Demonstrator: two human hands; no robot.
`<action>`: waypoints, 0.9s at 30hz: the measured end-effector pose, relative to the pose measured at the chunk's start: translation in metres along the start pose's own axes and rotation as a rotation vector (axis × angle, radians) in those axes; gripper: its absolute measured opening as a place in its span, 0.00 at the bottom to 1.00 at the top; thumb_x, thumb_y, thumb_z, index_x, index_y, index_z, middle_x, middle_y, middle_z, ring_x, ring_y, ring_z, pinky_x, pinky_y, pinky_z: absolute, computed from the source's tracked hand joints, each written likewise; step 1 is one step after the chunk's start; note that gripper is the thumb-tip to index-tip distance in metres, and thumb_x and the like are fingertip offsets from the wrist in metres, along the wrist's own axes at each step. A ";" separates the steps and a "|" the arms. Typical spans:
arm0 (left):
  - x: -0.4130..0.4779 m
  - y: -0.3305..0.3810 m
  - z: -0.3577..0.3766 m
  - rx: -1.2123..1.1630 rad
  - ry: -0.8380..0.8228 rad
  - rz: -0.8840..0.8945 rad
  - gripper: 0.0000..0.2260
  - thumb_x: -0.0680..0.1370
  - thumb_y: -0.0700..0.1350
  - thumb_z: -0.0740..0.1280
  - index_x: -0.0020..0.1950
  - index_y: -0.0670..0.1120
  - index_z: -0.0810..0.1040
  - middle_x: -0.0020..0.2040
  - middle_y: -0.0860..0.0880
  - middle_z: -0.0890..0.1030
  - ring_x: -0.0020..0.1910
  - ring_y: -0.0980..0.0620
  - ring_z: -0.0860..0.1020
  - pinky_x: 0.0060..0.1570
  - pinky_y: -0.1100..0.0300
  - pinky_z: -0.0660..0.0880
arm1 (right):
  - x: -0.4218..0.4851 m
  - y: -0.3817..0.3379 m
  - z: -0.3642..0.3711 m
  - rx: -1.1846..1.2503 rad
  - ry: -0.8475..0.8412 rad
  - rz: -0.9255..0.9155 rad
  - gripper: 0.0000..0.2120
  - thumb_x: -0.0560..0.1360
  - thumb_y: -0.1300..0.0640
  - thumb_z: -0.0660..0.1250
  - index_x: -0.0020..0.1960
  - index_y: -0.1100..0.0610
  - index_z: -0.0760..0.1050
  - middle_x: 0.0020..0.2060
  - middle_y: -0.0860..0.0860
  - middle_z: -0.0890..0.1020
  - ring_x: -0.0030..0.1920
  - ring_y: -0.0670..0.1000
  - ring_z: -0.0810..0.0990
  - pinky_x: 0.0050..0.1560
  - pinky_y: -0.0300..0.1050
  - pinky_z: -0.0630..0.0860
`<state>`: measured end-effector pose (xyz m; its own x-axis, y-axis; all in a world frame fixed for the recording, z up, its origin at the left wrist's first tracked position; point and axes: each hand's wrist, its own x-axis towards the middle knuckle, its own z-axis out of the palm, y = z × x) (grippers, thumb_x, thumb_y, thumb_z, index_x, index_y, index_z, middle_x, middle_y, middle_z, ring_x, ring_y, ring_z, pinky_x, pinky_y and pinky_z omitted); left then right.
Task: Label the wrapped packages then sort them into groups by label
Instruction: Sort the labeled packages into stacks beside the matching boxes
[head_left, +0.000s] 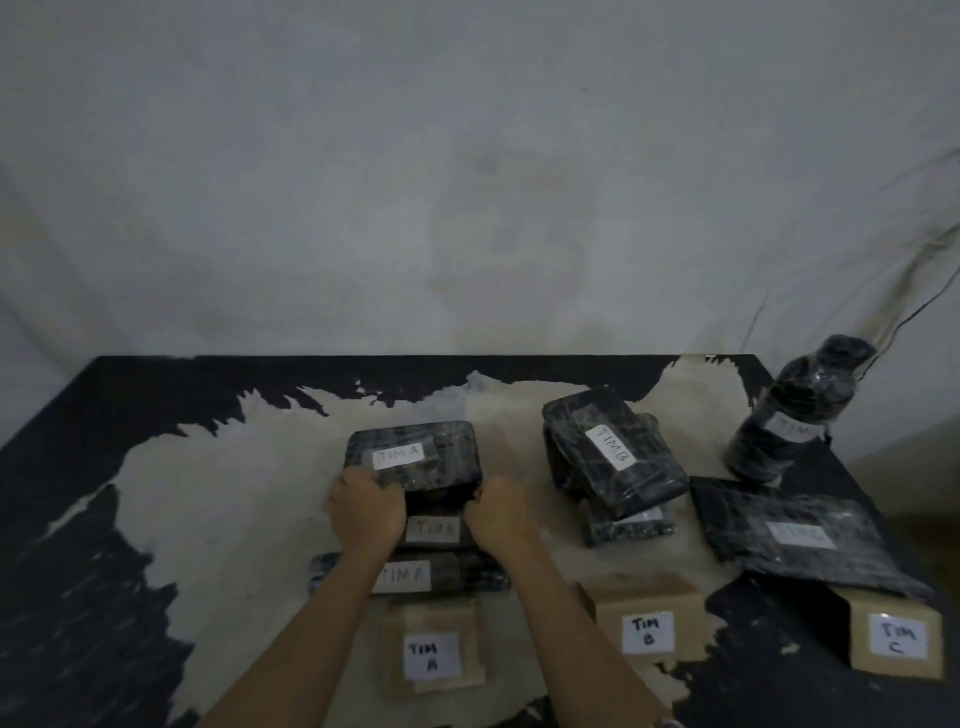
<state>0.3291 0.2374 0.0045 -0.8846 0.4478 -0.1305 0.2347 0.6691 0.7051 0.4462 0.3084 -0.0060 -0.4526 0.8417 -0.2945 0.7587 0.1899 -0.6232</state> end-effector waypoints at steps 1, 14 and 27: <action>0.004 -0.006 -0.003 0.050 -0.018 -0.033 0.14 0.75 0.41 0.65 0.58 0.35 0.73 0.60 0.35 0.73 0.57 0.36 0.72 0.56 0.49 0.70 | 0.002 -0.001 0.005 -0.004 -0.018 0.007 0.09 0.77 0.59 0.59 0.40 0.61 0.70 0.39 0.57 0.76 0.40 0.54 0.75 0.40 0.42 0.70; 0.032 -0.026 -0.018 -0.442 -0.276 -0.076 0.27 0.72 0.45 0.72 0.66 0.41 0.65 0.63 0.41 0.75 0.60 0.42 0.75 0.56 0.53 0.73 | 0.010 -0.016 0.018 0.021 -0.053 0.235 0.12 0.72 0.57 0.69 0.53 0.61 0.78 0.51 0.57 0.81 0.53 0.55 0.79 0.48 0.43 0.74; 0.060 -0.020 -0.006 -0.734 -0.342 -0.395 0.19 0.76 0.50 0.66 0.62 0.39 0.73 0.58 0.38 0.78 0.54 0.38 0.78 0.59 0.44 0.75 | -0.001 -0.029 -0.032 0.354 0.473 0.264 0.15 0.79 0.63 0.58 0.64 0.63 0.63 0.55 0.62 0.77 0.45 0.57 0.75 0.41 0.46 0.68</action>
<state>0.2690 0.2472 -0.0137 -0.6504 0.4958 -0.5755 -0.4812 0.3172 0.8172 0.4396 0.3182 0.0351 0.0453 0.9844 -0.1700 0.5791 -0.1645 -0.7985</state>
